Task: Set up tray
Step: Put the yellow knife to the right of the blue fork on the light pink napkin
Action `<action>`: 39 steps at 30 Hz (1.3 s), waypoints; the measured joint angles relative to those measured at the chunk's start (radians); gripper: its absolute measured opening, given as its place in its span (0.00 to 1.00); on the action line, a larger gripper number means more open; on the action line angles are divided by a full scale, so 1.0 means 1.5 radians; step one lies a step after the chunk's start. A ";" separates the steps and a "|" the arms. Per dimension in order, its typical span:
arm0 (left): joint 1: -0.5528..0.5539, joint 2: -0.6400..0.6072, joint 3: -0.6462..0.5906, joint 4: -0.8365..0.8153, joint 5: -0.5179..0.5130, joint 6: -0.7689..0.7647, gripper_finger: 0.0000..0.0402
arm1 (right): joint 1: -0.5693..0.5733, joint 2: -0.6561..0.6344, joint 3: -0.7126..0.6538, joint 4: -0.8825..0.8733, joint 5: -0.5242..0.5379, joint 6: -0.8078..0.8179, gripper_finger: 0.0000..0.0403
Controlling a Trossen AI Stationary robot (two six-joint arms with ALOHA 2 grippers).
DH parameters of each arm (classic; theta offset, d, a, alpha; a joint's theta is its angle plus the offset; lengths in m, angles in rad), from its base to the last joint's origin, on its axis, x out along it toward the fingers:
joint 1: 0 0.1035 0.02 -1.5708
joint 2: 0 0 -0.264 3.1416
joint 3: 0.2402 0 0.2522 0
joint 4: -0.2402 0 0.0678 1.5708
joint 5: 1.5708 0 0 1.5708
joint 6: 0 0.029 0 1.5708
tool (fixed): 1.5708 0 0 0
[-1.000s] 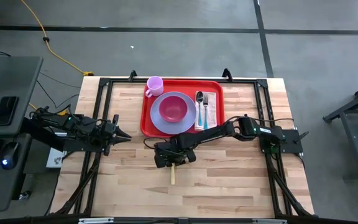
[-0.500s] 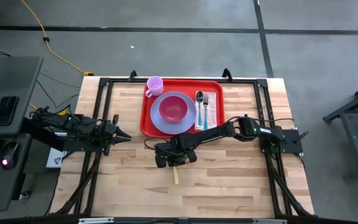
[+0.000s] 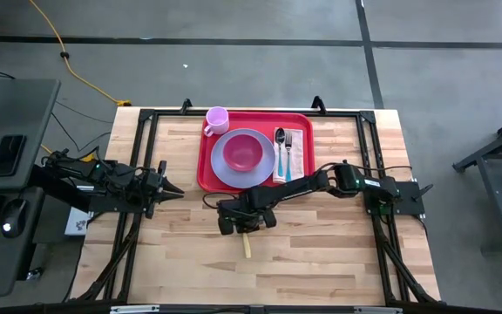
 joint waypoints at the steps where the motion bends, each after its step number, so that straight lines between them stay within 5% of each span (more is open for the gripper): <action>1: 0.000 0.000 0.000 0.000 0.000 0.000 0.21 | 0.000 0.000 0.000 -0.002 0.001 -0.002 0.08; 17: 0.000 0.000 0.000 0.000 -0.001 -0.007 0.21 | 0.010 -0.001 0.003 -0.044 -0.002 -0.036 0.08; 30: 0.000 0.000 0.000 -0.001 -0.001 -0.023 0.21 | 0.026 -0.021 -0.001 -0.247 -0.012 -0.087 0.10; 39: 0.000 0.000 0.000 -0.001 0.000 -0.026 0.21 | 0.039 -0.022 -0.001 -0.250 0.018 -0.101 0.14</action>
